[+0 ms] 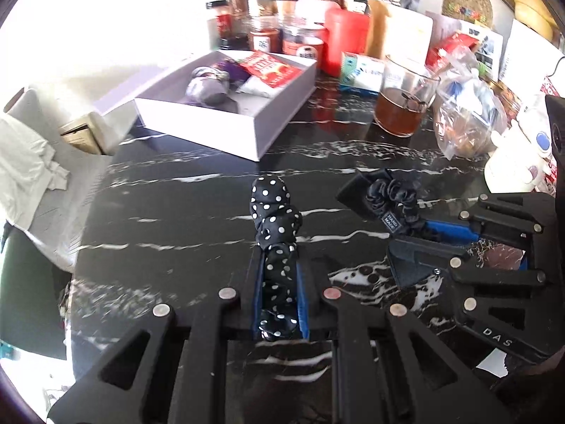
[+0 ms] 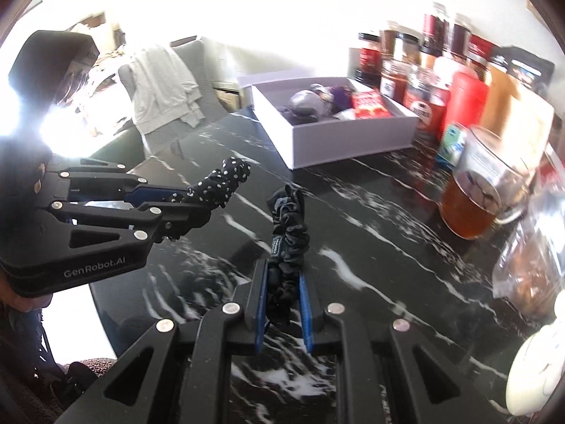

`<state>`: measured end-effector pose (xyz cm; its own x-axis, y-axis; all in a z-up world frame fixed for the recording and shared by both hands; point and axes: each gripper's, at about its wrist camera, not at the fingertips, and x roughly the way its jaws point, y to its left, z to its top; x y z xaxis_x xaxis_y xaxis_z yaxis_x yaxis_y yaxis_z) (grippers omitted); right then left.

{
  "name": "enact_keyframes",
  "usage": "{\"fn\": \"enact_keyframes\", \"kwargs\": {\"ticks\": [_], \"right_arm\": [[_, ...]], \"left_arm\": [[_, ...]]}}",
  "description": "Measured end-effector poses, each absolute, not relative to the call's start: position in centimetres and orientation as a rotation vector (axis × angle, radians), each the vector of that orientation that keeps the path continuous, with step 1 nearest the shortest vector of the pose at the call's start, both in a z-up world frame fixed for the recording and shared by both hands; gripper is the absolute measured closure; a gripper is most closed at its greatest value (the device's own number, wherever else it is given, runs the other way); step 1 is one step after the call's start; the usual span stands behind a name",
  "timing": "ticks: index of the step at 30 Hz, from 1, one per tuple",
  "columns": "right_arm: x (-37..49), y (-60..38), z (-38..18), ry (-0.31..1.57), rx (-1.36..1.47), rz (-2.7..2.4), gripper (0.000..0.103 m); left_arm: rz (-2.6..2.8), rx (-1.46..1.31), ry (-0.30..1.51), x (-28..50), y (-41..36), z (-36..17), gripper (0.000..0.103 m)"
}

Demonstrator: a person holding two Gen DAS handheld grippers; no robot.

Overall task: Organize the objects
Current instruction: 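Lift the polka-dot scrunchie with left tool while right tool lifts the black scrunchie toward the box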

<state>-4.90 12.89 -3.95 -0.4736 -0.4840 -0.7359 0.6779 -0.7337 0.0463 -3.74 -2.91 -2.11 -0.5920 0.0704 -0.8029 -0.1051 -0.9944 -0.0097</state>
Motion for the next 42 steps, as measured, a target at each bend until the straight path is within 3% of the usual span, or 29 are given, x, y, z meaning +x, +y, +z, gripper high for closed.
{"fn": "enact_keyframes", "kwargs": {"ticks": [14,25,42], "right_arm": [[-3.0,10.5,-0.7,0.390,0.891,-2.150,0.088],[-5.7,9.4,1.9,0.420,0.844,-2.168,0.088],[-12.5,7.5,3.0,0.448,0.844,-2.189,0.088]], "left_arm": [[2.814,-1.337,0.025,-1.0,-6.0,1.6,0.088],[2.798,-1.300,0.063,-5.0,-6.4,4.4,0.088],[2.766,-1.287,0.064,-13.9,-8.6,4.2,0.088]]}}
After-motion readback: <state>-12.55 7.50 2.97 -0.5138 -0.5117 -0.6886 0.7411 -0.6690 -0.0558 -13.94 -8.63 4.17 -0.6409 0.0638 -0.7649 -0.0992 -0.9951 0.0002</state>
